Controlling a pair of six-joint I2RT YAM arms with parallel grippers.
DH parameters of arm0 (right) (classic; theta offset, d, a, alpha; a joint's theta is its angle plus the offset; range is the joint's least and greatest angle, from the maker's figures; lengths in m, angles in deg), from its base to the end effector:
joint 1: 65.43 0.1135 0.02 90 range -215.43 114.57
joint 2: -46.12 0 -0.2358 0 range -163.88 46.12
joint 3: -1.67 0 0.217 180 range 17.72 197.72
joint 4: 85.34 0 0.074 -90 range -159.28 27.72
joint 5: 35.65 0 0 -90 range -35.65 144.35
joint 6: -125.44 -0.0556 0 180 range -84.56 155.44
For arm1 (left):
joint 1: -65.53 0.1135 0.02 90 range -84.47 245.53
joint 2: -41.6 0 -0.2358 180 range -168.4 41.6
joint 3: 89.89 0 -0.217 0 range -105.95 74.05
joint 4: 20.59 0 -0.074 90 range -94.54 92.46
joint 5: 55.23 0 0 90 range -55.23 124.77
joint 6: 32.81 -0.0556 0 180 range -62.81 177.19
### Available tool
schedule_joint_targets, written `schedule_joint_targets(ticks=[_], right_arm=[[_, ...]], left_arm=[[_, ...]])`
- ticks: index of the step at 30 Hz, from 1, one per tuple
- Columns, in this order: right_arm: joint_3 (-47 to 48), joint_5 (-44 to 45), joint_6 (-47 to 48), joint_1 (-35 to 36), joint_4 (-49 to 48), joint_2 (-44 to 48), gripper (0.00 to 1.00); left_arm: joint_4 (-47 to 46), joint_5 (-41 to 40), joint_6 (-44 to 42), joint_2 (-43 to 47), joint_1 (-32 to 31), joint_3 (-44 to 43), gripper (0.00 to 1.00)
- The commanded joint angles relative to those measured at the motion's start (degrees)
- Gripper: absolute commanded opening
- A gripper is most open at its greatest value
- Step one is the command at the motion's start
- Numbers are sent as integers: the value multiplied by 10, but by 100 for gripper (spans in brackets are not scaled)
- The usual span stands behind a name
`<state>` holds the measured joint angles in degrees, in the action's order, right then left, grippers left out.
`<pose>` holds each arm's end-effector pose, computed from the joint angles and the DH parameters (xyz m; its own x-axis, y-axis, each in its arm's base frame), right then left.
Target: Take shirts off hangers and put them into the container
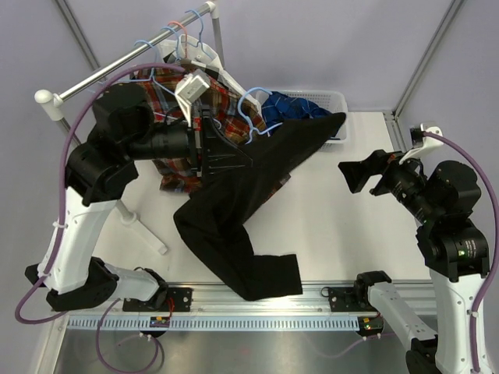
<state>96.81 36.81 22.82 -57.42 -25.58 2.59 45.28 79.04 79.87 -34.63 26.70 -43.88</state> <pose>0.1061 0.0319 0.4280 -0.2306 0.1779 -0.9567 -0.3873 0.8851 0.2580 0.1255 -0.1508 0.5100 -0.4821 0.0336 -0.8755 0.8686 0.1490 -0.4726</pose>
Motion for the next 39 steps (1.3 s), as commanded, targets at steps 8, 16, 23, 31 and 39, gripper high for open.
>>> schedule_joint_targets(ticks=[8, 16, 23, 31, 39], right_arm=[[22, -8, 19, 4, -19, 9, 99], [12, -50, 65, 4, -24, 17, 99], [-29, -101, 61, 4, -60, 19, 99], [-54, -114, 36, 4, -108, 2, 86], [-73, -119, 10, 4, -173, -28, 71]], left_arm=[[-50, 19, -66, 12, -12, 52, 0], [-51, -174, -144, -97, -79, 104, 0], [-52, -233, -155, -207, -129, 17, 0], [-53, -242, -156, -248, -168, -43, 0], [-53, -243, -152, -259, -192, -56, 0]])
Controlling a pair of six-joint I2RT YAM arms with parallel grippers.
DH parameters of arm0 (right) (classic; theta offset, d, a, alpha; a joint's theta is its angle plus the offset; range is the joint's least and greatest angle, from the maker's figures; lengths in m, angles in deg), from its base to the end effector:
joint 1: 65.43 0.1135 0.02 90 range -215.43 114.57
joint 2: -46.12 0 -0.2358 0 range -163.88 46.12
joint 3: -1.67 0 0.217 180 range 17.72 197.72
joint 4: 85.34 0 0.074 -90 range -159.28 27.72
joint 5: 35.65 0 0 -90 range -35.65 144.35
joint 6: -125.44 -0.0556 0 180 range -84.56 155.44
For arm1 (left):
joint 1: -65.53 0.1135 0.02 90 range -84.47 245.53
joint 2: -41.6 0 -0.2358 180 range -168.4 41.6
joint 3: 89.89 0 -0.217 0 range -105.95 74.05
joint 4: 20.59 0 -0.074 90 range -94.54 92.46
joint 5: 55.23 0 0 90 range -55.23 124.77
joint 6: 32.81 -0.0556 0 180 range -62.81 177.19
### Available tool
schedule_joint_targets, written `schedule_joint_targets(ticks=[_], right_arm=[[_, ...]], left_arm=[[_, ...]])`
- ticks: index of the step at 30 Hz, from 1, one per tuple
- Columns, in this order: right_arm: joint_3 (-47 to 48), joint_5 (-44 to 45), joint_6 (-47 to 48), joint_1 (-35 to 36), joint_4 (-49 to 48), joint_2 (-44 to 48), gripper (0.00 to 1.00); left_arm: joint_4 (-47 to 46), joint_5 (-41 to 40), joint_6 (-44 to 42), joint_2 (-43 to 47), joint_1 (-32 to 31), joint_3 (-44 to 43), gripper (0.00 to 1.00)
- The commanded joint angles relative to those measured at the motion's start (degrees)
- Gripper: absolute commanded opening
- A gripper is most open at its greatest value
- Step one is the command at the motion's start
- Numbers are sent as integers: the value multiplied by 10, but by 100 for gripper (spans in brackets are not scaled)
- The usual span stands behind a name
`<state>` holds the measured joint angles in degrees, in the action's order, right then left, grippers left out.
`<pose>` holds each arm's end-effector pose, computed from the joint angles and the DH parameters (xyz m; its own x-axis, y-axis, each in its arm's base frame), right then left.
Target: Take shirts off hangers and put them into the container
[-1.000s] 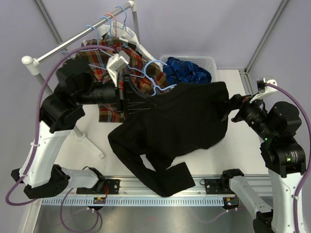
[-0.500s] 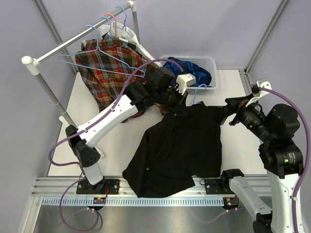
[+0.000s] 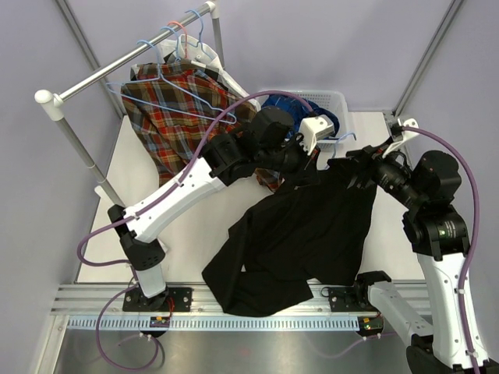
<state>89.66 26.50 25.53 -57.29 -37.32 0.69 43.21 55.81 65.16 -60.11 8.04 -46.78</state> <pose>0.1319 0.0451 0.4165 -0.1936 0.1260 -0.9730 -0.5606 0.7997 0.2151 0.1744 -0.3107 0.4091 -0.3876 0.3673 -0.8455 0.9115 0.2896 -0.2920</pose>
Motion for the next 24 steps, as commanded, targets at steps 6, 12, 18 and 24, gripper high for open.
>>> schedule_joint_targets(ticks=[6, 12, 18, 24], right_arm=[[-8, -30, -32, 3, -82, -32, 57], [-30, -47, -43, 7, -90, -35, 36], [-37, -23, -21, 9, -68, -26, 0], [-23, 43, 44, 9, -41, -9, 0]], left_arm=[[-32, -14, -1, -7, -10, -32, 0], [-32, -22, -3, -5, -11, -40, 0], [-32, -51, 1, 6, -11, -32, 3], [-34, -130, 14, 69, -10, 27, 48]])
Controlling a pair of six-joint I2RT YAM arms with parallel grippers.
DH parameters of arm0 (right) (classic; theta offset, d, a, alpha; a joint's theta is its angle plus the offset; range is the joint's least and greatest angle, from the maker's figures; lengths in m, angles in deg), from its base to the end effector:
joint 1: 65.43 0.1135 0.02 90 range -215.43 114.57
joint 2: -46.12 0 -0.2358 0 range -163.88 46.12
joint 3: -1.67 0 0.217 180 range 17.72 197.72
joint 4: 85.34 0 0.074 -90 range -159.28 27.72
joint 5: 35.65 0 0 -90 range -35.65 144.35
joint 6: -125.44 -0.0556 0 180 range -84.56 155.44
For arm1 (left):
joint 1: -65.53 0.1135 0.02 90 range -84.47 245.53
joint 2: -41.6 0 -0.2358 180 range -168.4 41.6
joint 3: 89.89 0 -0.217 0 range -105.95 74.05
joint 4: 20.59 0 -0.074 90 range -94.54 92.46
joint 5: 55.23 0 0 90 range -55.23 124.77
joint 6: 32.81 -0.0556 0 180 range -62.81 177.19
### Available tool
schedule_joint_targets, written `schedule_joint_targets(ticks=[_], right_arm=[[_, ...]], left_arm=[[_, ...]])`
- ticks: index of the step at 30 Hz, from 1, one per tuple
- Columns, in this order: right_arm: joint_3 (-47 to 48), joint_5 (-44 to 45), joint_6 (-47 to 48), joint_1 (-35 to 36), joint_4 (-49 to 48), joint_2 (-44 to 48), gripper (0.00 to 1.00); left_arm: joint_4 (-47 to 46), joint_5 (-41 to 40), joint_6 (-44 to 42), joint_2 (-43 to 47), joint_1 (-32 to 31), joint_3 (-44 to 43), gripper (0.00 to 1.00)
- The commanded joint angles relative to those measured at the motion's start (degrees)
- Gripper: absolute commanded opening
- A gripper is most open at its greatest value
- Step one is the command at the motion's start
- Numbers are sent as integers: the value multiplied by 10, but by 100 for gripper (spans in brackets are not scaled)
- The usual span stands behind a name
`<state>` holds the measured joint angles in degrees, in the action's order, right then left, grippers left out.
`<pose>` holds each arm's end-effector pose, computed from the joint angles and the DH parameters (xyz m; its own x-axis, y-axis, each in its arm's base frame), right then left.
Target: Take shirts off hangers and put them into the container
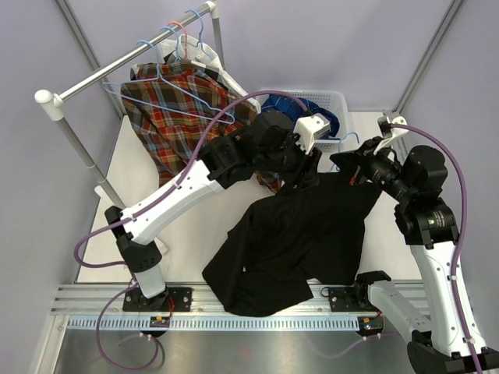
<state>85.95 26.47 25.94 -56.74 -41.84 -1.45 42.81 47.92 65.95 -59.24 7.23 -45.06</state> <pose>0.1514 0.0494 0.4027 -0.2131 0.1150 -0.9702 -0.5651 0.7956 0.2184 0.1761 -0.3091 0.4052 -0.3944 0.3564 -0.8470 0.8832 0.4015 -0.2424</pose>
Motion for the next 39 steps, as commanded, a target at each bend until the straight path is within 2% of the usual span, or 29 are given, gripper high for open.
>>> schedule_joint_targets(ticks=[1, 3, 4, 6, 17, 27, 28, 32, 34, 35, 36, 39], right_arm=[[16, 50, 45, 4, 6, 12, 0], [20, 56, 54, 3, 6, 13, 0], [21, 57, 59, 3, 4, 14, 0], [26, 58, 62, 4, 1, 13, 0], [42, 49, 62, 4, -8, 0, 0], [39, 50, 61, 4, -5, 6, 0], [38, 51, 61, 4, -5, 6, 0], [36, 55, 61, 4, -7, 6, 0], [33, 59, 61, 4, -9, 7, 0], [31, 61, 61, 4, -10, 8, 0], [30, 63, 61, 3, -12, 9, 0], [25, 101, 68, 3, -7, 13, 0]], left_arm=[[-38, -62, 6, 70, -2, 26, 59], [-46, -72, 5, 99, -2, 40, 66], [-54, -73, 3, 107, -2, 44, 76], [-61, -73, 1, 117, -2, 54, 81], [-80, -37, -5, 74, -2, 56, 80], [-80, -18, 7, 49, -2, 59, 58], [-81, -17, 9, 49, -1, 60, 54], [-81, -15, 8, 50, -2, 63, 26], [-80, -11, 6, 53, -2, 65, 16], [-80, -12, 5, 56, -2, 70, 4], [-81, -15, 5, 57, -1, 72, 0], [-79, -36, -8, 72, -2, 87, 0]])
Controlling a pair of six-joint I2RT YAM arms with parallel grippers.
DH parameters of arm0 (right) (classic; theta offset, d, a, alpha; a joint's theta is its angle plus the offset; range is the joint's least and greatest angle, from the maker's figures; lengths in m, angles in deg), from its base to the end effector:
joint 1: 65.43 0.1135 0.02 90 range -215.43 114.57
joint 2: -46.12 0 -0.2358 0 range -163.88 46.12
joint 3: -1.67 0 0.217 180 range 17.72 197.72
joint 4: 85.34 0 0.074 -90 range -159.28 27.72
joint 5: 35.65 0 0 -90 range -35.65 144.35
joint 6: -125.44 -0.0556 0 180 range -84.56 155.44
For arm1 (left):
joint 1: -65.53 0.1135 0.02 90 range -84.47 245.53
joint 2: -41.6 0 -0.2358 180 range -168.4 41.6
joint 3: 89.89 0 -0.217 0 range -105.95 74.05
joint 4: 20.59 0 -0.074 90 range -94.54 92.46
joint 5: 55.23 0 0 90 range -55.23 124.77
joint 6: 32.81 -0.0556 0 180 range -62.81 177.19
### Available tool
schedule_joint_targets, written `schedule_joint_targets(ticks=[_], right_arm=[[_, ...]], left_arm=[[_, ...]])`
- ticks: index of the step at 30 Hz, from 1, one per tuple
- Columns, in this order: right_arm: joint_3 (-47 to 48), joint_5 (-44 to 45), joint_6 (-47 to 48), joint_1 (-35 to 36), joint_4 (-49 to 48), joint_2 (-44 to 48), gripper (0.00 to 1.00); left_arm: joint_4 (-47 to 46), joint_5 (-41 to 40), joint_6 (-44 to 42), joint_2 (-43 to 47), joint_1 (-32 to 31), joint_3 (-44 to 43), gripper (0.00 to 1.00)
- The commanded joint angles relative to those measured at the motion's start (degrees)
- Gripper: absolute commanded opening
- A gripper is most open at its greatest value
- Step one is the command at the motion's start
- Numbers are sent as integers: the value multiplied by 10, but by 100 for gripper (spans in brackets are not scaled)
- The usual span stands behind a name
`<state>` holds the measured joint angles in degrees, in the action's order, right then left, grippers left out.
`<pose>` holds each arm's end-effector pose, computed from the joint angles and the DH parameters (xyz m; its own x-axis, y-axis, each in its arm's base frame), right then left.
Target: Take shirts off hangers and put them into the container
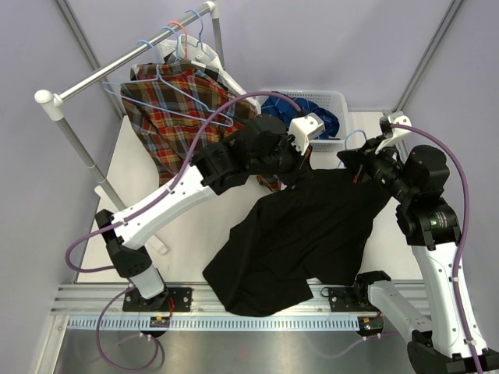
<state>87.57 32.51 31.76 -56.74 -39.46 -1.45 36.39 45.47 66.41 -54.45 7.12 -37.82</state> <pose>0.1507 0.0440 0.4056 -0.1620 0.0355 -0.9861 -0.4954 0.8613 0.1124 0.1722 -0.2998 0.4080 -0.3676 0.2971 -0.8812 0.8775 0.4246 -0.2228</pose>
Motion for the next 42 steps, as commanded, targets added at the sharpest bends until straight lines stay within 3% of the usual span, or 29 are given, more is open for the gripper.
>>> schedule_joint_targets(ticks=[1, 6, 15, 20, 23, 26, 29, 33, 36, 42], right_arm=[[6, 55, 10, 3, -28, 14, 0], [7, 153, -10, 2, -11, 10, 0], [63, 244, -10, 3, 23, -8, 0], [103, 275, -40, 3, 39, -16, 0], [123, 253, -47, 2, 38, -15, 0], [148, 157, -36, 3, 34, -11, 0], [165, 154, -54, 2, 24, -2, 0], [206, 137, -20, 3, 58, -16, 0], [181, 124, -4, 3, 80, -15, 0], [110, 73, -44, 3, 31, 34, 0]], left_arm=[[-16, -22, -15, 38, 0, 19, 0], [-16, -94, -45, 83, 1, 44, 0], [-13, -202, -71, 169, 7, 126, 0], [-14, -183, -49, 205, 6, 169, 0], [-14, -209, -48, 220, 6, 191, 0], [-13, -266, -52, 220, 7, 196, 0], [-13, -268, -58, 215, 7, 184, 0], [-14, -338, -63, 217, 10, 180, 0], [-23, -354, -65, 221, 14, 154, 0], [-23, -378, -78, 206, 36, 126, 0]])
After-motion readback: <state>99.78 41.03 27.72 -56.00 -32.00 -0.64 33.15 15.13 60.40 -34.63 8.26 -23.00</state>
